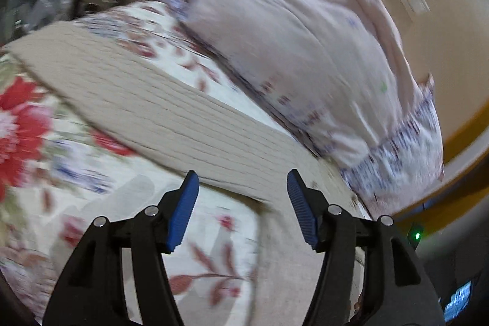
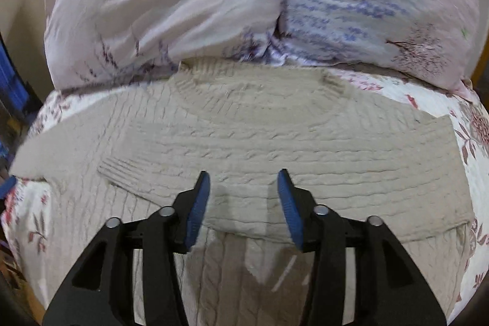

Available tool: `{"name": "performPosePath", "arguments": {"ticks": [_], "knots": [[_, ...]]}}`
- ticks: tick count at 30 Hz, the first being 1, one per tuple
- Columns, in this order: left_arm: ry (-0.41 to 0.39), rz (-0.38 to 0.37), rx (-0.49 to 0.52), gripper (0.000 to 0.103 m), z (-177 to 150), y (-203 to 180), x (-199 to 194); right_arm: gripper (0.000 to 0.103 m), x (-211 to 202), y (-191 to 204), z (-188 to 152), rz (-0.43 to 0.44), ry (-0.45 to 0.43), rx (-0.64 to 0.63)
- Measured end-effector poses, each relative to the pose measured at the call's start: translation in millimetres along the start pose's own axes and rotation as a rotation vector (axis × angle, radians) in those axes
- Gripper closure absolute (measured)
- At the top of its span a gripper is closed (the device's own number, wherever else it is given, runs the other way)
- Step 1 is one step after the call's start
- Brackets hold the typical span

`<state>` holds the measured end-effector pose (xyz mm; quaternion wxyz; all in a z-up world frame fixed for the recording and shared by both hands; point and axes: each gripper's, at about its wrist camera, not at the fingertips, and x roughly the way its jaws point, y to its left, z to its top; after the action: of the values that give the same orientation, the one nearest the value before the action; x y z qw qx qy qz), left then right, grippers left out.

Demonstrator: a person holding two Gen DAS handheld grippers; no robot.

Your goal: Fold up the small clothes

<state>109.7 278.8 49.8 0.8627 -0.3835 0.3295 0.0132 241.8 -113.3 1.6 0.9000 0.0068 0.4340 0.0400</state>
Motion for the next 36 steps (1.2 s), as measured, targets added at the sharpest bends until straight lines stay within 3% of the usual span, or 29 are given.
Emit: {"name": "performPosePath", "arguments": {"ticks": [2, 5, 16, 28, 36], "knots": [[-0.012, 0.016, -0.041, 0.043, 7.3, 17.2, -5.9, 0.048, 9.2, 3.4, -5.0, -0.015, 0.032, -0.018], [-0.028, 0.042, -0.107, 0.043, 16.2, 40.9, -10.2, 0.048, 8.4, 10.8, -10.8, -0.049, -0.006, -0.063], [-0.052, 0.076, -0.277, 0.044, 34.7, 86.7, -10.2, 0.047, 7.9, 7.0, -11.6, -0.028, -0.002, -0.047], [-0.088, 0.094, -0.337, 0.045, 45.3, 103.5, -9.0, 0.047, 6.9, 7.6, -11.8, -0.026, -0.008, -0.045], [-0.106, 0.093, -0.393, 0.056, 53.7, 114.5, -6.4, 0.046, 6.6, 8.1, -11.9, -0.021, -0.013, -0.043]]}}
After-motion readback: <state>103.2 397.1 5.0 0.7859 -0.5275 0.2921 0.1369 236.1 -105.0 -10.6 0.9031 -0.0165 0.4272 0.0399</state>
